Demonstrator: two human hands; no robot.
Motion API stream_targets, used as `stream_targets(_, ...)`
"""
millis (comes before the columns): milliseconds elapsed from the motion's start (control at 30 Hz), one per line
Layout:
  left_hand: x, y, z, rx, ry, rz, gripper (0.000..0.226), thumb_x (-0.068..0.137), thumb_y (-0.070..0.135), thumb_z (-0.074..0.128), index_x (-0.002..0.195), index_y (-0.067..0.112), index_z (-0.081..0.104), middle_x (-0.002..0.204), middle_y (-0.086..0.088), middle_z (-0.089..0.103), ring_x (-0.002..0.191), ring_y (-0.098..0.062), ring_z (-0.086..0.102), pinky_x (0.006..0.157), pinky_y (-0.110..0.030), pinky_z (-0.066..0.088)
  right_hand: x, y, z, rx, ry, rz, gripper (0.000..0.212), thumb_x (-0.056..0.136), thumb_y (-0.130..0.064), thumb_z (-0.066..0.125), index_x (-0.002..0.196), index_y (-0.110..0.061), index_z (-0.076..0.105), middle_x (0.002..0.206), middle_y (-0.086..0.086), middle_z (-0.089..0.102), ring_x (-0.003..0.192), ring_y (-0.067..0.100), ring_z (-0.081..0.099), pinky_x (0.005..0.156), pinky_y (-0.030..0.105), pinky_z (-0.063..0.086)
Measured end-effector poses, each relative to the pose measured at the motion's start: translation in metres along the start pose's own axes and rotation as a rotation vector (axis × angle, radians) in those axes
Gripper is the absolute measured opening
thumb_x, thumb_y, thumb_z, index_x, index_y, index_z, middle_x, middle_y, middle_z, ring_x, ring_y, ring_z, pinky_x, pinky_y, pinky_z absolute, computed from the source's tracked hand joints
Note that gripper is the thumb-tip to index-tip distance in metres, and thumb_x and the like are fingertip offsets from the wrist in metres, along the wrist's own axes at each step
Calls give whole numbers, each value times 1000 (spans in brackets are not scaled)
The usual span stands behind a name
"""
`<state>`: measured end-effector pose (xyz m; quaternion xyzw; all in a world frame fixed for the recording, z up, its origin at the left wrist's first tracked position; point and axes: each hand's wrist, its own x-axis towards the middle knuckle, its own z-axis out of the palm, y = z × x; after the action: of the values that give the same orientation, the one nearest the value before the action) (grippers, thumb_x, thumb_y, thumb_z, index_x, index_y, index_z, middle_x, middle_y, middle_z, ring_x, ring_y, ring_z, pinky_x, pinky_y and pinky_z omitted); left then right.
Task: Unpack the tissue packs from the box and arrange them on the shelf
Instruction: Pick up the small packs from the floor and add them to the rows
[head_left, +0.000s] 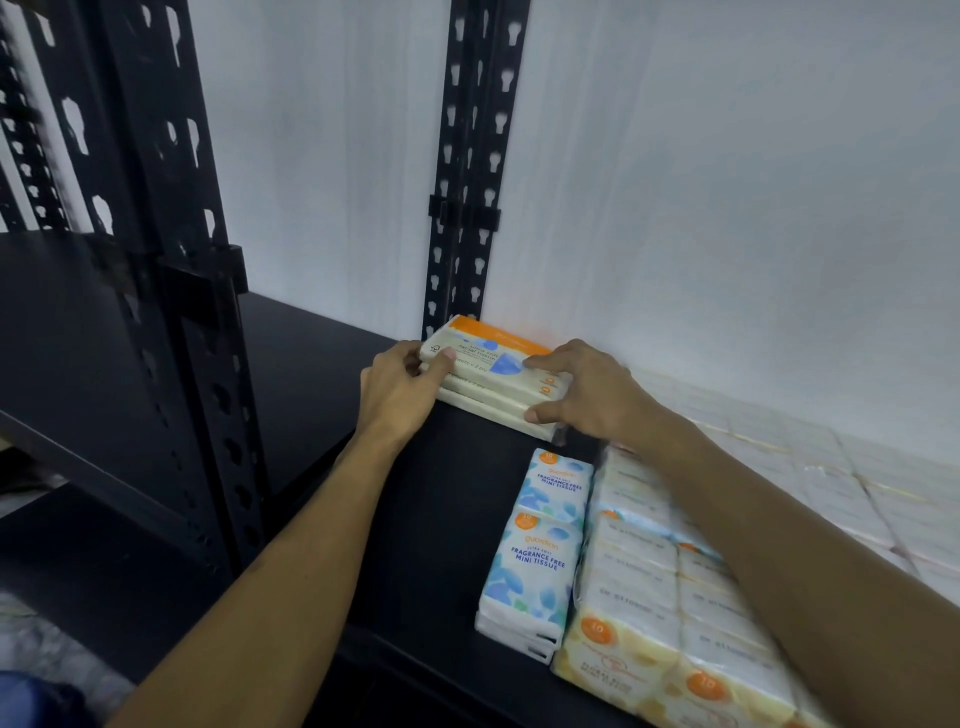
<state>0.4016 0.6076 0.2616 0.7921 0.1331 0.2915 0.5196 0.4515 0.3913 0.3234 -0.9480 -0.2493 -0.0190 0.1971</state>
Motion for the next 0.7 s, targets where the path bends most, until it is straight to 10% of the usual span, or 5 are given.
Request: stream_targets(700,-2,1,0,-3,-9,-1,46,95,41,67,133,16,61,107,14,60,104,-5,58,85,-17,42,0,1,1,-13,-5,1,69,78,-38,85,141,-34,58,132,-4,53,123,21,50,112,39,35)
